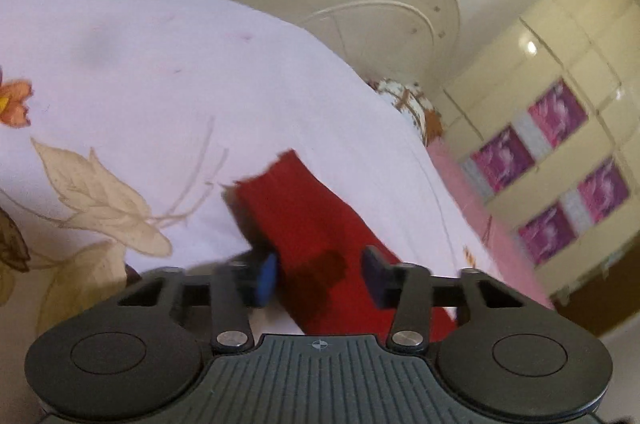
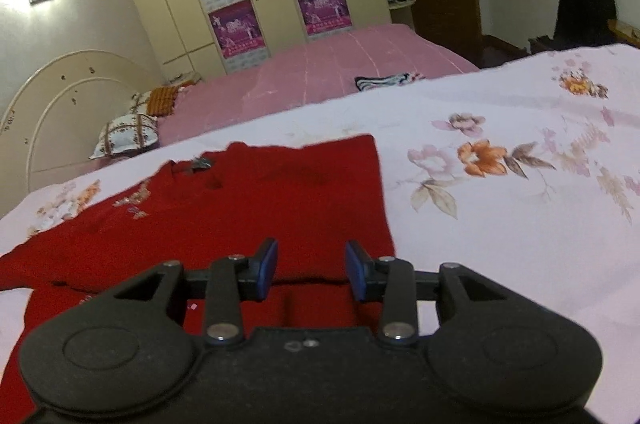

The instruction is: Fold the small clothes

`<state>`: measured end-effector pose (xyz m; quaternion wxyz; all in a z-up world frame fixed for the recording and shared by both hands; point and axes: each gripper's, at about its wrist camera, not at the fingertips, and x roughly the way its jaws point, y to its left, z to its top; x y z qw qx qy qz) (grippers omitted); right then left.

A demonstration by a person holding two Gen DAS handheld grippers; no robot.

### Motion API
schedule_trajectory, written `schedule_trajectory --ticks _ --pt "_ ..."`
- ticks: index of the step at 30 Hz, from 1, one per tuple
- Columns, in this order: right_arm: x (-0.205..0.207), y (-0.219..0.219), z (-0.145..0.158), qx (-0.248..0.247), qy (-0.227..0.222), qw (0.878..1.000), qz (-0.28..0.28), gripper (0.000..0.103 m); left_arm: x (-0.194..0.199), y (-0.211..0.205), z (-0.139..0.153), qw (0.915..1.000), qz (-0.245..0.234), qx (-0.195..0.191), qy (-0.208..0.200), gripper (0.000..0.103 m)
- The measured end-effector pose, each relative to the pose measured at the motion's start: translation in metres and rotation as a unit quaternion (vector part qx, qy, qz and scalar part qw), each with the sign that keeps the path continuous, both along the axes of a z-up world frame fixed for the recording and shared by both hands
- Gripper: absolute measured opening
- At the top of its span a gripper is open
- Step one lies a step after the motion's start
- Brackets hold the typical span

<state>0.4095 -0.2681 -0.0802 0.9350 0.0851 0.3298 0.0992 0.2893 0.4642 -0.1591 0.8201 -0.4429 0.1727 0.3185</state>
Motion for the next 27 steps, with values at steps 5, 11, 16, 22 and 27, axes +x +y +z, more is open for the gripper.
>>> schedule_trajectory --ticks 5,11,16,22,27 --pt "0.001 -0.005 0.001 0.002 -0.003 1.0 -0.002 0.037 -0.001 0.001 -0.019 0.9999 0.003 -0.013 0.008 0.008" --pt "0.0 -0.013 -0.009 0.001 0.008 1.0 -0.013 0.038 0.052 -0.082 0.03 0.9833 -0.144 0.11 -0.016 0.004" --pt "-0.006 -0.013 -0.008 0.009 0.003 1.0 -0.022 0.038 0.117 -0.254 0.054 0.9133 -0.353 0.201 -0.031 0.004" --pt "-0.017 -0.022 -0.002 0.025 0.0 0.999 -0.035 0.039 0.185 -0.433 0.042 0.8526 -0.477 0.213 -0.006 0.004" --pt "-0.019 -0.026 -0.003 0.068 0.005 0.997 -0.045 0.04 0.213 -0.509 0.025 0.7989 -0.555 0.229 0.04 0.005"
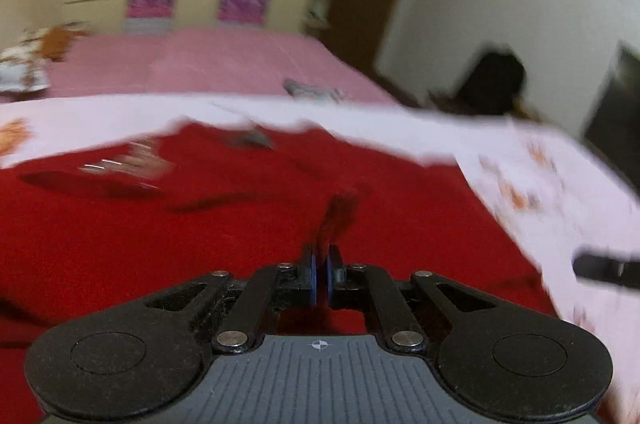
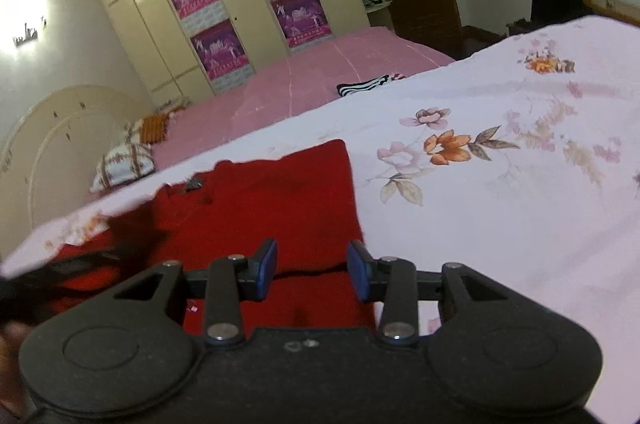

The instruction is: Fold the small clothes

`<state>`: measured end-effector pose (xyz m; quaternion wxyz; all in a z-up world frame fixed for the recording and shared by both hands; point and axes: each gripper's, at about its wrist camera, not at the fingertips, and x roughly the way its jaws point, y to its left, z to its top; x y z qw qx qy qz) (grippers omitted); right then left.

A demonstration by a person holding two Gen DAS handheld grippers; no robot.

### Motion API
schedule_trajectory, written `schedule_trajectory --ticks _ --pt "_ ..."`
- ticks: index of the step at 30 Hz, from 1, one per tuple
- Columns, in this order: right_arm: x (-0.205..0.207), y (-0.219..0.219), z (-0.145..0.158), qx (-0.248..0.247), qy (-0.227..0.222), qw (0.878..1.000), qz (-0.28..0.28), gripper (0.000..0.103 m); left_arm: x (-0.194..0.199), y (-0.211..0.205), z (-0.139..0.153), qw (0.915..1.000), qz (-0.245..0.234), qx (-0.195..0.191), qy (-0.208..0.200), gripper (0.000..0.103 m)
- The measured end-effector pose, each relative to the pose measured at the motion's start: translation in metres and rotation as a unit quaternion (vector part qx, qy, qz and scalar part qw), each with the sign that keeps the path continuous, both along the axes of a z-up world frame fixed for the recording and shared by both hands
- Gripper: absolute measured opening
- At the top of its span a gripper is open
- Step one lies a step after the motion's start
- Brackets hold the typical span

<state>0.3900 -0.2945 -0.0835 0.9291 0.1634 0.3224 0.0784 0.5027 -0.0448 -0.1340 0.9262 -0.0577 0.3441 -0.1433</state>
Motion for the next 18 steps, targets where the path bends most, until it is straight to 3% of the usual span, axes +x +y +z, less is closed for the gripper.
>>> schedule_trajectory --ticks 1,2,4,6,8,12,16,18 --pt "0.001 0.001 -0.002 0.013 0.005 1.0 0.003 0.044 -0.021 -0.017 0.002 0.9998 -0.001 0.019 -0.01 0.012" --pt "0.003 0.002 -0.005 0.032 0.009 0.999 0.008 0.052 -0.041 -0.026 0.007 0.9991 -0.003 0.033 -0.025 0.04" --pt "0.007 0.006 -0.009 0.072 0.012 0.997 0.02 0.06 -0.065 -0.018 0.022 0.9969 0.003 0.038 -0.069 0.07" --pt "0.015 0.011 -0.016 0.119 0.023 0.992 0.031 0.059 -0.081 0.011 0.039 0.9946 0.034 0.05 -0.084 0.07" --pt "0.026 0.021 -0.025 0.171 0.037 0.983 0.049 0.05 -0.105 0.051 0.045 0.9881 0.096 0.068 -0.099 0.07" --pt "0.054 0.048 -0.043 0.206 0.069 0.974 0.06 0.05 -0.136 0.119 0.037 0.9768 0.18 0.091 -0.074 0.07" --pt "0.077 0.07 -0.058 0.23 0.093 0.967 0.058 0.047 -0.135 0.148 0.024 0.9707 0.207 0.112 -0.049 0.07" --pt "0.085 0.076 -0.061 0.225 0.1 0.968 0.048 0.036 -0.132 0.162 0.02 0.9714 0.212 0.102 -0.03 0.07"
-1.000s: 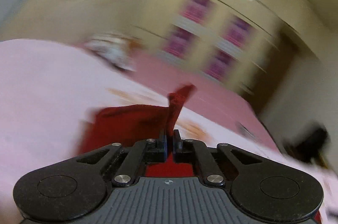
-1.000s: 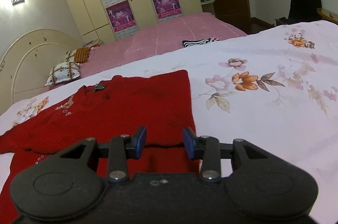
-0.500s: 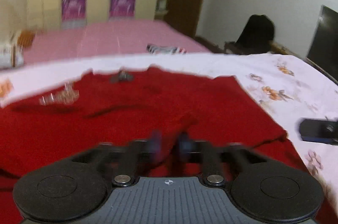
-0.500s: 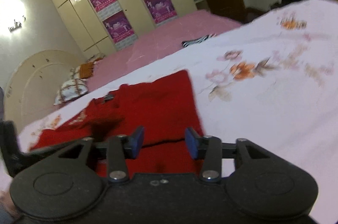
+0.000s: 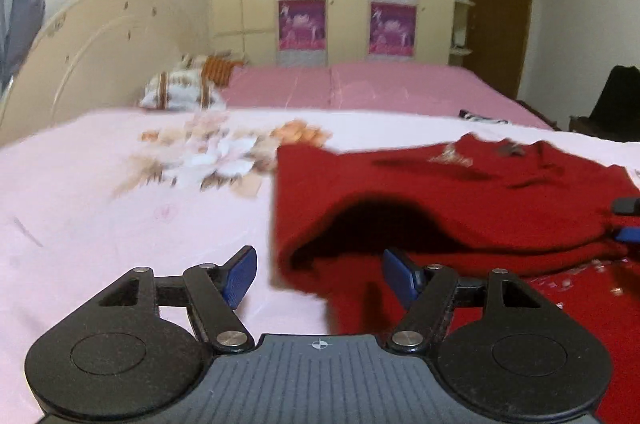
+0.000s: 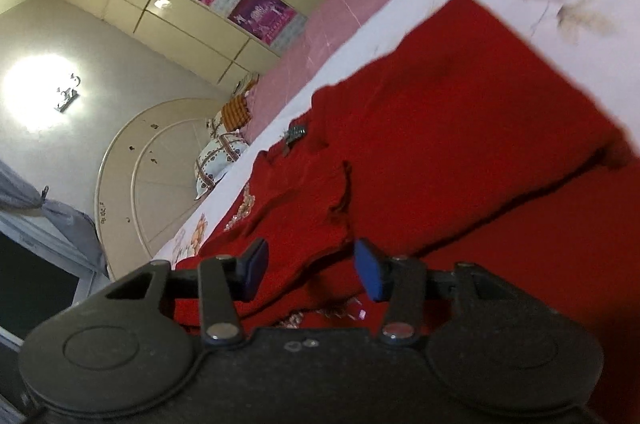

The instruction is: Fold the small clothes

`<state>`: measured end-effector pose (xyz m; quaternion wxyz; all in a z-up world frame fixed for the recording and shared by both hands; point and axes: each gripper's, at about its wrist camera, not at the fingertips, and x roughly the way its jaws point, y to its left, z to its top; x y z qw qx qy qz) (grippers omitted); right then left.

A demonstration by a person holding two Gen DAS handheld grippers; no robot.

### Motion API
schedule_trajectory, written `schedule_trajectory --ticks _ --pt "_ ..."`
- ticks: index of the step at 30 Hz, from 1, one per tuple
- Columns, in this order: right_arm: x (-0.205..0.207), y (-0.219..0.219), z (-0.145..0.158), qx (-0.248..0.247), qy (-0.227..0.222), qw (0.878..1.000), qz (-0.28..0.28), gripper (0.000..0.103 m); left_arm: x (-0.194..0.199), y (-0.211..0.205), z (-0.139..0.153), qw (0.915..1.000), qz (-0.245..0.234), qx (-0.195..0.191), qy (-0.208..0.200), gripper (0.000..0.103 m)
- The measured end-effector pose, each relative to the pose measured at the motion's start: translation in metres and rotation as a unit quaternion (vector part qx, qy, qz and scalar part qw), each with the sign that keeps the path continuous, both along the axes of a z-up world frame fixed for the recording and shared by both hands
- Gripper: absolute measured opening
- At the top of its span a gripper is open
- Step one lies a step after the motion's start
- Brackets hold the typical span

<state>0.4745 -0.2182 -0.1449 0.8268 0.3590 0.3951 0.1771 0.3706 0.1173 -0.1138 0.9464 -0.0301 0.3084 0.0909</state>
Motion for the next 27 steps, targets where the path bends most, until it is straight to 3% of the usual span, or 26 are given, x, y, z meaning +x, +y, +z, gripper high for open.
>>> schedule_trajectory --ticks 1,2,7,10,11,16,25,27 --pt "0.003 0.004 0.001 -0.015 0.002 1.0 0.001 0.017 0.0 0.003 -0.003 1.0 0.0 -0.006 0.005 0.07" --pt "0.005 0.009 0.003 -0.039 0.001 0.999 0.003 0.005 0.0 0.004 -0.006 1.0 -0.003 -0.004 0.008 0.07" --pt "-0.014 -0.002 0.045 -0.12 -0.094 0.988 -0.01 0.005 0.006 -0.003 -0.002 0.9995 -0.026 -0.009 -0.014 0.07" --pt "-0.026 -0.03 0.063 -0.153 -0.127 0.979 -0.037 0.005 0.014 -0.006 -0.006 0.9992 -0.04 0.001 -0.002 0.065" --pt "-0.026 -0.037 0.063 -0.163 -0.126 0.978 -0.039 0.005 0.018 -0.009 -0.01 0.9987 -0.049 0.006 0.006 0.049" --pt "-0.025 -0.053 0.049 -0.178 -0.1 0.978 -0.036 0.005 0.02 -0.017 -0.006 0.9976 -0.066 0.018 0.005 0.037" --pt "-0.032 -0.056 0.039 -0.183 -0.098 0.978 -0.029 0.005 0.017 -0.007 -0.001 0.9978 -0.065 -0.01 0.006 0.036" --pt "-0.033 -0.057 0.043 -0.189 -0.108 0.976 -0.029 0.005 0.018 -0.009 0.003 0.9979 -0.065 0.001 0.005 0.036"
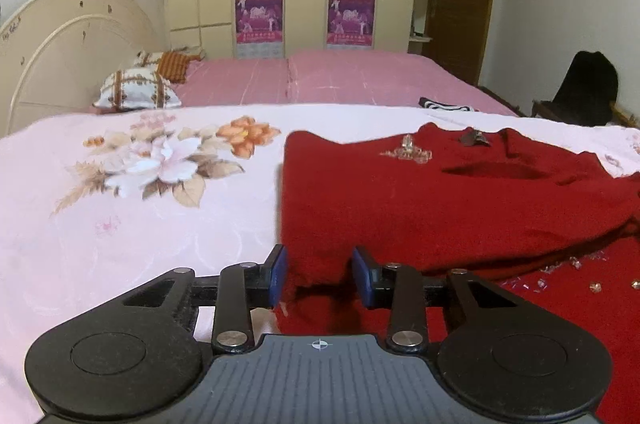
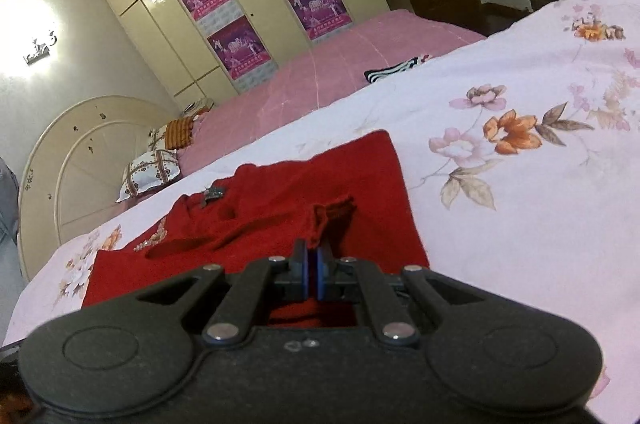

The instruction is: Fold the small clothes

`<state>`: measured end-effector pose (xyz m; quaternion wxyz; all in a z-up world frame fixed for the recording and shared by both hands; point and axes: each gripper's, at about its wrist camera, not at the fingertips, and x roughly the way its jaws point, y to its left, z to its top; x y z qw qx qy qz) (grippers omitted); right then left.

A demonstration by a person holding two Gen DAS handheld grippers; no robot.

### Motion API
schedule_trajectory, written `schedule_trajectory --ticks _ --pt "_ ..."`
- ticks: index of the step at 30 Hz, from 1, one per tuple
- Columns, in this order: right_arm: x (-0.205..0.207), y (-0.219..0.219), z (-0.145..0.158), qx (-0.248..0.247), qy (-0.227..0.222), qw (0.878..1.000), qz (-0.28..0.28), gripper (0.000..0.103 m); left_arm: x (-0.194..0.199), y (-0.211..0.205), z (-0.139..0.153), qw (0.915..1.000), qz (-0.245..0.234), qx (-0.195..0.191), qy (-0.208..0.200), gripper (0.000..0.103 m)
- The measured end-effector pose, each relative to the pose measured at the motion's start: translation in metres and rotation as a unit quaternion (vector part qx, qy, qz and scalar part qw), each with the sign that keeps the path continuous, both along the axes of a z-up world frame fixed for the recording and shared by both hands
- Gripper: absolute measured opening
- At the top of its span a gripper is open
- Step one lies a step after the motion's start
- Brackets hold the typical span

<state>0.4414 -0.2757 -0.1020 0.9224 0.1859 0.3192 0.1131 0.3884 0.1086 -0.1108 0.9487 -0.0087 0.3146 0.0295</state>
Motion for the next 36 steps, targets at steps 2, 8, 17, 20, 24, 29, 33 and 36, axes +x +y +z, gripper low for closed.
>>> schedule_trajectory --ticks 2,8,17,20,24,29,33,36 --pt "0.001 -0.001 0.002 -0.01 -0.009 1.0 -0.002 0.005 0.007 -0.001 -0.004 0.9996 -0.004 0.003 0.029 0.036" --pt "0.013 -0.005 -0.02 -0.054 0.056 0.997 0.003 0.013 -0.001 0.005 0.015 1.0 0.002 0.006 0.003 0.037" --pt "0.024 0.057 -0.006 -0.167 -0.016 0.982 0.084 0.018 0.057 -0.037 -0.014 0.9962 -0.072 0.032 0.038 0.08" --pt "0.031 0.061 -0.015 -0.237 0.0 0.97 0.051 0.017 0.063 -0.037 0.006 0.9964 -0.074 0.038 0.02 0.08" --pt "0.032 0.078 0.003 -0.225 -0.042 0.971 0.066 0.021 0.091 -0.039 0.014 0.9951 -0.078 0.058 -0.016 0.08" --pt "0.052 0.102 -0.016 -0.244 -0.018 0.964 0.1 0.025 0.13 -0.025 -0.01 0.9961 -0.055 0.049 0.049 0.082" --pt "0.053 0.092 -0.01 -0.275 -0.026 0.959 0.068 0.039 0.119 -0.013 -0.005 0.9994 -0.015 0.005 0.03 0.089" --pt "0.044 0.072 -0.001 -0.22 -0.039 0.973 0.065 0.04 0.093 -0.032 0.005 0.9984 -0.032 -0.046 -0.005 0.089"
